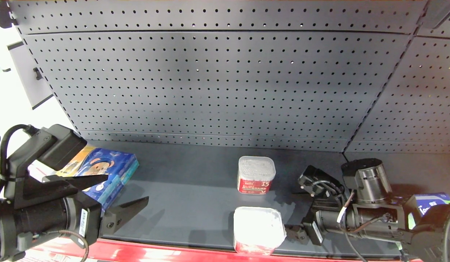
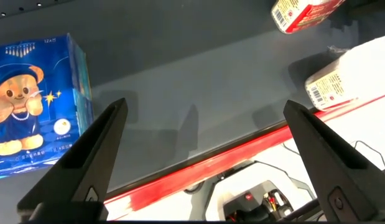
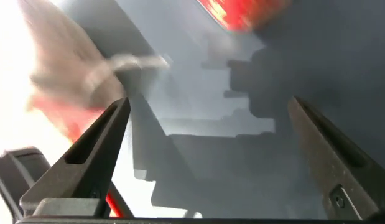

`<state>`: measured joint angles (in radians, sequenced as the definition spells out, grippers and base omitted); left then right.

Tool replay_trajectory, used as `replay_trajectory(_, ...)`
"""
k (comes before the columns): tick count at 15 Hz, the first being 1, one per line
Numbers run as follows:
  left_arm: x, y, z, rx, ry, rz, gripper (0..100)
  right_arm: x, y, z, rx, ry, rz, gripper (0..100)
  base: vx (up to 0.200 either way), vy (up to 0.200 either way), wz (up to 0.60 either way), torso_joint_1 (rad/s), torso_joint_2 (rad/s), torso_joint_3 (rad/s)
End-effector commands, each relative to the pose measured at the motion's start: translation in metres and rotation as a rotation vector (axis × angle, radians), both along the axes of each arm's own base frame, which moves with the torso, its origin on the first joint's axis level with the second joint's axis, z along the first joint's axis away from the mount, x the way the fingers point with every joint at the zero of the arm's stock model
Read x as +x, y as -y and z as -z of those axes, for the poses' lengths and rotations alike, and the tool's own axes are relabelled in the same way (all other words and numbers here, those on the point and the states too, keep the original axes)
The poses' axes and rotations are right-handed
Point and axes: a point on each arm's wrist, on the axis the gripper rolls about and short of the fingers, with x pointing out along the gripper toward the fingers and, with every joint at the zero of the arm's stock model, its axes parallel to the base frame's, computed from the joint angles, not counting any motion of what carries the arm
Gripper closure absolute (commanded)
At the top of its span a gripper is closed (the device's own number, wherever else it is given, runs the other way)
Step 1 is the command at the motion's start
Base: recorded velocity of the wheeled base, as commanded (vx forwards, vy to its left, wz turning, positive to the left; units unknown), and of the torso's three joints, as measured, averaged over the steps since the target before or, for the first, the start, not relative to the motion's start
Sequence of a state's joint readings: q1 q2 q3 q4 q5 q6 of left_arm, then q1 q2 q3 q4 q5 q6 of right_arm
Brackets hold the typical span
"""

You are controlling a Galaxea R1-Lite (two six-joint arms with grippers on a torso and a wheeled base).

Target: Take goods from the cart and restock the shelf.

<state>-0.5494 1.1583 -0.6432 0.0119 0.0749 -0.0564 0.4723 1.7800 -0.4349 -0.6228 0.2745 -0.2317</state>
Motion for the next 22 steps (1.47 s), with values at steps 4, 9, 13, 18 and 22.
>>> replay_trajectory(4,0.009,0.014,0.012,0.038,-0.059,0.050,0,-0.028,0.043,-0.034,0.001,0.146,0.194,0,0.000,0.000,0.00,0.000,0.00,0.000)
replay_trajectory(9,0.015,0.047,0.038,0.121,-0.174,0.173,0,-0.064,0.075,-0.084,0.032,0.429,0.457,0,0.000,0.000,0.00,0.000,0.00,0.000)
replay_trajectory(13,0.021,0.063,0.047,0.150,-0.208,0.210,0,-0.124,0.115,-0.096,0.043,0.639,0.774,0,0.000,0.000,0.00,0.000,0.00,0.000)
replay_trajectory(18,0.033,0.088,0.055,0.183,-0.231,0.246,0,-0.151,0.137,-0.112,0.001,0.807,1.059,0,0.000,0.000,0.00,0.000,0.00,0.000)
replay_trajectory(22,0.046,0.111,0.060,0.198,-0.239,0.268,0,-0.159,0.140,-0.113,-0.012,0.845,1.114,0,0.000,0.000,0.00,0.000,0.00,0.000)
